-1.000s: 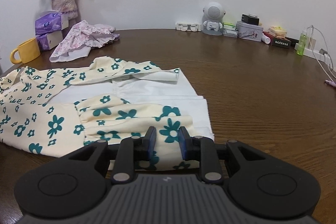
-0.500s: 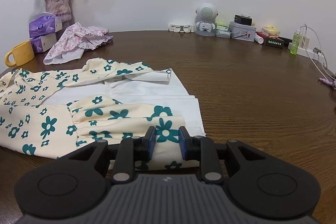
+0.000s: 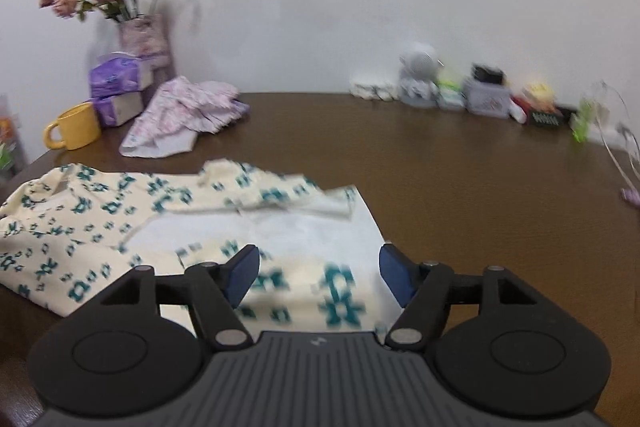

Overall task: Fold clothes
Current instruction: 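Grasp the shirt collar end with the left gripper while the right gripper grasps the hem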

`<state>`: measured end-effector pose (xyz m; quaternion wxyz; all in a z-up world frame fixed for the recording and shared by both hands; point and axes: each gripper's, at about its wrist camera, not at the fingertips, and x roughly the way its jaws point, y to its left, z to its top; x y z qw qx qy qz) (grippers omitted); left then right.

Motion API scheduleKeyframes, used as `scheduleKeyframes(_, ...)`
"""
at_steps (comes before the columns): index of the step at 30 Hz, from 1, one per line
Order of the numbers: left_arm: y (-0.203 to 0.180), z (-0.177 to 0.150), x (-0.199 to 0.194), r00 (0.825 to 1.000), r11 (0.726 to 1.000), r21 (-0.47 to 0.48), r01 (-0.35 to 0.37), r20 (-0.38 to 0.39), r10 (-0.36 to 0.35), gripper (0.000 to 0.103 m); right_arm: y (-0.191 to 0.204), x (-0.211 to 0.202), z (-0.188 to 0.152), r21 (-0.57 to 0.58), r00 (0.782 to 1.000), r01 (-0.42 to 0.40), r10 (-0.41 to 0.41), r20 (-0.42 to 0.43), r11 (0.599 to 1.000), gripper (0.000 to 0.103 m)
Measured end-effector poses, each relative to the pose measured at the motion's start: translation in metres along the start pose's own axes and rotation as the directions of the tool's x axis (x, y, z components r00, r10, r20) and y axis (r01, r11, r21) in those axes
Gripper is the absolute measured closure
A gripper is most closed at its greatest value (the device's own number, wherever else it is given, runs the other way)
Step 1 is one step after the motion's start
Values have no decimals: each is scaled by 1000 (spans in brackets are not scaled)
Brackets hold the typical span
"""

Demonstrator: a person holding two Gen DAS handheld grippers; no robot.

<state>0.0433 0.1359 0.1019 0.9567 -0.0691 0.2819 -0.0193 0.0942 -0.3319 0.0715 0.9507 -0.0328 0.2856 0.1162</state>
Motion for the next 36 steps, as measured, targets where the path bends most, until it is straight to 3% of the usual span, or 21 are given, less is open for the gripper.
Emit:
scheduleKeyframes(6, -25, 55, 32, 997, 981, 189, 45, -75, -32, 11, 23, 14, 60, -208, 999, -45, 39, -31, 977, 30)
scheduleKeyframes(9, -29, 78, 63, 991, 971, 231, 61, -127, -32, 11, 35, 31, 89, -281, 996, -68, 51, -67, 957, 30)
scheduleKeyframes(13, -30, 97, 115, 962, 946, 284, 159, -258, -84, 11, 43, 69, 117, -352, 982, -143, 89, -166, 925, 31)
scheduleKeyframes(17, -27, 100, 167, 941, 938, 309, 156, -335, -46, 13, 52, 126, 127, -439, 954, -196, 67, -292, 877, 34)
scheduleKeyframes(19, -29, 100, 187, 929, 927, 325, 189, -365, -62, 17, 53, 155, 127, -446, 933, -242, 79, -352, 862, 38)
scheduleKeyframes(22, -36, 97, 207, 908, 886, 380, 267, -406, -100, 23, 52, 181, 126, -426, 905, -311, 127, -407, 850, 45)
scheduleKeyframes(25, -43, 91, 222, 894, 802, 494, 335, -437, -104, 38, 51, 197, 124, -412, 882, -368, 172, -440, 833, 47)
scheduleKeyframes(27, -48, 87, 228, 879, 752, 537, 382, -463, -116, 40, 50, 208, 123, -402, 864, -405, 201, -461, 821, 53)
scheduleKeyframes(31, -52, 84, 238, 842, 699, 548, 459, -519, -147, 51, 48, 222, 124, -382, 835, -457, 239, -496, 804, 59)
scheduleKeyframes(36, -49, 80, 250, 806, 662, 551, 508, -574, -141, 63, 43, 230, 127, -356, 811, -495, 275, -517, 793, 63)
